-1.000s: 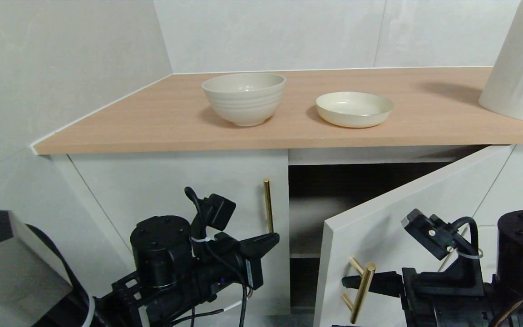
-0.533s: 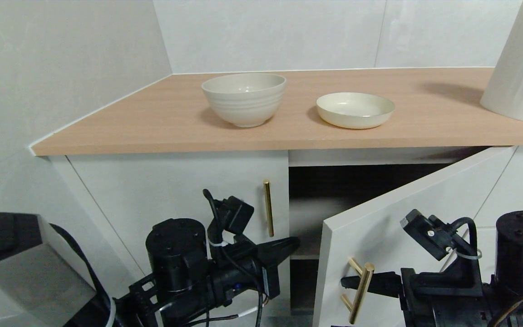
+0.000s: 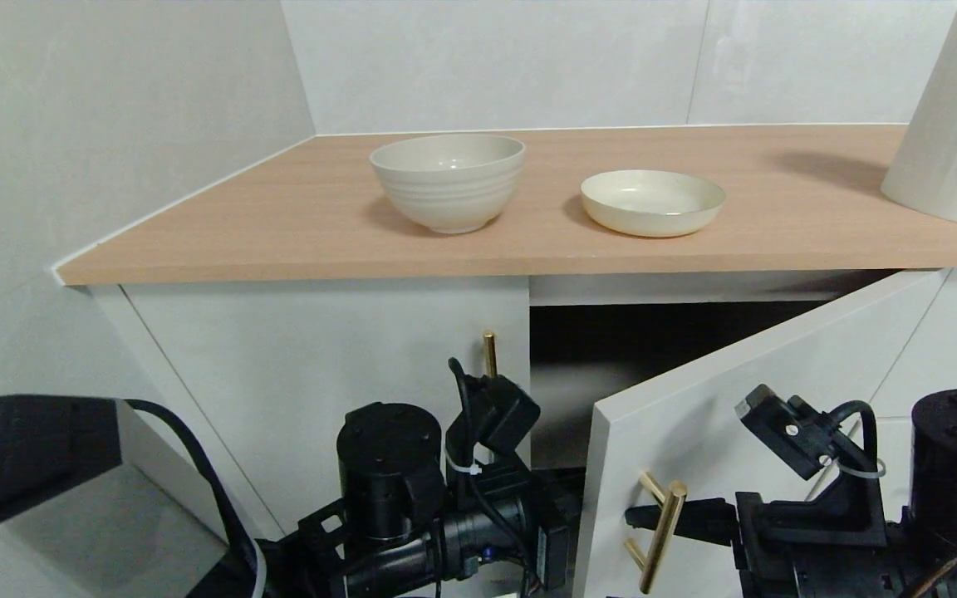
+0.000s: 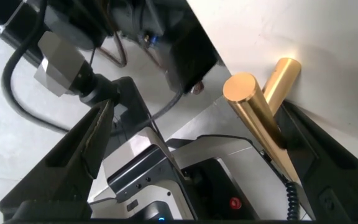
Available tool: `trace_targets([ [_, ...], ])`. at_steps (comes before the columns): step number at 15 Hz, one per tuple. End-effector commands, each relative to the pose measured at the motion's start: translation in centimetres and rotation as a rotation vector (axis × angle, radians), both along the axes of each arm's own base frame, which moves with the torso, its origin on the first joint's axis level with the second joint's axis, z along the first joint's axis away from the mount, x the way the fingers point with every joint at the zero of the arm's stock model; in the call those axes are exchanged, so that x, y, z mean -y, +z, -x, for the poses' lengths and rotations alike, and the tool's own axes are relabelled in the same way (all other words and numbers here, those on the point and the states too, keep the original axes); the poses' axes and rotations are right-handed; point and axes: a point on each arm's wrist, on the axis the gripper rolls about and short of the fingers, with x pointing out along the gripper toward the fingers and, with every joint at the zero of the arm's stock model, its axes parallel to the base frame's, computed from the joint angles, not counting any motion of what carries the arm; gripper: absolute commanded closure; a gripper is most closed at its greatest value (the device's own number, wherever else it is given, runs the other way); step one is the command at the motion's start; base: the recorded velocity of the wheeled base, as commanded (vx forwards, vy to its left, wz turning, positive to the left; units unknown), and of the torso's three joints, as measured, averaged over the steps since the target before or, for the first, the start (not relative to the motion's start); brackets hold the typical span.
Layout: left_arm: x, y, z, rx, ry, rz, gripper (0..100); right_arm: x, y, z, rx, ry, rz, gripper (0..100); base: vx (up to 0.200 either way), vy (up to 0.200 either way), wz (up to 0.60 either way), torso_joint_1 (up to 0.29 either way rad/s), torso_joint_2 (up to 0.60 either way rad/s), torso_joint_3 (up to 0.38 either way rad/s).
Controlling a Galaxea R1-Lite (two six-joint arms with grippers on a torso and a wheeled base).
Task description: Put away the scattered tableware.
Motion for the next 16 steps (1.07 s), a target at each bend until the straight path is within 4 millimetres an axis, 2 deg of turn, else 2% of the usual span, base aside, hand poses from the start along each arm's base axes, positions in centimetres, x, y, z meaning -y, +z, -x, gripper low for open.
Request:
trace_targets([
  [1,0.4,-0.1,0.1,0.007,-0.014,0.009,100,0.1,0.1,-0.1,0.011,-0.027,0.001,0,0.000,0.000,0.00,0.000,0.00,0.000],
  [8,1.3,-1.0,-0.1,0.019,-0.025,0.021,100,2.1,0.4,-1.2,0.154,-0.248,0.072,0,0.000,0.000,0.00,0.000,0.00,0.000],
  [11,1.2,-0.8,0.0,0.030,-0.025,0.035,100,4.3,1.6,-1.9,0.232,-0.345,0.077,0,0.000,0.000,0.00,0.000,0.00,0.000],
  [14,1.2,-1.0,0.0,0.023,-0.026,0.030,100,5.4,3.8,-0.6,0.265,-0.356,0.057,0,0.000,0.000,0.00,0.000,0.00,0.000],
  [16,1.2,-1.0,0.0,0.019,-0.026,0.030,100,5.8,4.4,-0.3,0.276,-0.362,0.069,0,0.000,0.000,0.00,0.000,0.00,0.000],
])
